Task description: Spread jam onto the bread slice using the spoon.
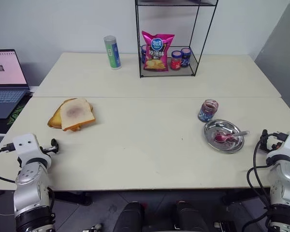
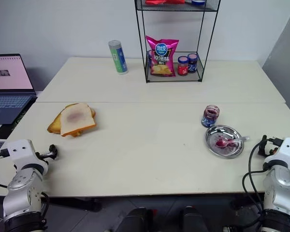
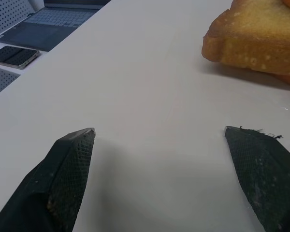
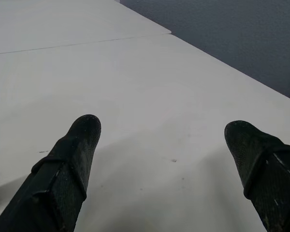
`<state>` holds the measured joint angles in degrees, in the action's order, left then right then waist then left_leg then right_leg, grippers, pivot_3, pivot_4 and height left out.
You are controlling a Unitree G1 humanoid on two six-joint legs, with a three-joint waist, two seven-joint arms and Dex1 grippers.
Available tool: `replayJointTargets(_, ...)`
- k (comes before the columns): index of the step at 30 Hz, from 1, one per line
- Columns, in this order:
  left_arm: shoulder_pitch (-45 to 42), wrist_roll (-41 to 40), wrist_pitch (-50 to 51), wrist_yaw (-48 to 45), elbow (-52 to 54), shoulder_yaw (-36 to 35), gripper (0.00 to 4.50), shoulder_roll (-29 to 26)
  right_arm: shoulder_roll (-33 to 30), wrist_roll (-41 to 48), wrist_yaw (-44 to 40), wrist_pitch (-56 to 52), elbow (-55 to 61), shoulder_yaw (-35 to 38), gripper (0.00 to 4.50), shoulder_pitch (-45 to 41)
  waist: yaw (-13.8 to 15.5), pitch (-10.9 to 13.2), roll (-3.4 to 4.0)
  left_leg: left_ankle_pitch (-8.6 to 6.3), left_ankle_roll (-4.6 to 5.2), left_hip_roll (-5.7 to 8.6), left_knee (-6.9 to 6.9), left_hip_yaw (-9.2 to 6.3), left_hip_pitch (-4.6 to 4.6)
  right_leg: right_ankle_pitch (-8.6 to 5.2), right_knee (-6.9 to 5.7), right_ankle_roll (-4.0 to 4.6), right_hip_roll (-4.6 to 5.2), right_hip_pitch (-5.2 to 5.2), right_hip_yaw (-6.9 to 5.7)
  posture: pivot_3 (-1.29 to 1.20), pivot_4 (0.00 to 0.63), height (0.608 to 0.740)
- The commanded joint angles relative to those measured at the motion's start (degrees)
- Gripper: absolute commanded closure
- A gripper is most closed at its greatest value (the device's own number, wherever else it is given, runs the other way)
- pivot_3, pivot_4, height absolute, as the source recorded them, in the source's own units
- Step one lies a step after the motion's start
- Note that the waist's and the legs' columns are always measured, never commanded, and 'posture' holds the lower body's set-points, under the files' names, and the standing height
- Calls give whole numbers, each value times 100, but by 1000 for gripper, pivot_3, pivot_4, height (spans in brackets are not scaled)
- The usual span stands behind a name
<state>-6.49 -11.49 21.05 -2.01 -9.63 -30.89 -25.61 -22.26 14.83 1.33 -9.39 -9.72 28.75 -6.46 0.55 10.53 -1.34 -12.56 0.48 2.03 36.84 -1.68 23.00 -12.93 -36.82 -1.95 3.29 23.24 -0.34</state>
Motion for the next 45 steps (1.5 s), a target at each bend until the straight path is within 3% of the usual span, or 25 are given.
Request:
replayJointTargets(1,89,-56,7,-41,144,-55,0,-37,-118,22,60,56,129,228,29,-5,0,0,0,0,0,0,0,0,0,0,0,0,0,0,0,0,150,740)
replayJointTargets(9,335,-294,-40,-169,514,-255,0,-40,-307,-54,-9,111,199,228,29,-111,-26,1,0,-2,-3,-4,-4,0,0,-4,4,5,0,0,-1,0,150,740)
replayJointTargets(15,276,-1434,530,-736,1278,-686,0,-154,-709,267,-735,83,1013,-60,29,-706,-59,7,1,-3,-4,-7,-2,0,4,-5,3,7,-2,4,-3,0,150,740)
replayJointTargets(17,232,-2126,1053,-1062,1495,-813,0,-161,-781,745,-1198,-361,1423,-326,29,-1164,-74,9,3,-3,-4,-10,-2,-1,3,-5,4,7,-5,3,-8,0,150,740)
replayJointTargets(21,395,-3603,2202,-1300,2026,-992,0,57,-888,1950,-2569,-1826,2510,-1635,29,-2053,-133,10,4,-10,-16,-26,-3,2,2,-8,1,11,-20,6,-15,0,150,740)
replayJointTargets(25,380,-4147,2603,-1160,2056,-960,0,202,-1134,2468,-3666,-2589,2870,-2450,29,-2279,-75,11,-13,-23,-34,-36,-8,-37,5,-13,-3,2,-29,5,-41,0,150,740)
replayJointTargets(28,130,-4188,2545,-839,1789,-1006,0,283,-1088,2590,-4397,-2771,2893,-3094,29,-2504,-1,13,-13,-27,-42,-33,-5,-59,18,-21,0,4,-28,6,-58,0,150,740)
replayJointTargets(34,-159,-4302,2295,-595,1431,-1168,0,388,-878,2186,-4935,-2581,2674,-3775,29,-2532,-11,12,-15,-27,-43,-32,9,-58,18,-35,-1,30,-27,5,-54,0,150,740)
replayJointTargets(45,-457,-4508,1881,-447,1149,-1280,0,466,-468,1965,-4722,-2553,2493,-3647,29,-2510,-13,12,-15,-31,-51,-32,1,-59,20,-23,-2,39,-27,10,-53,0,150,740)
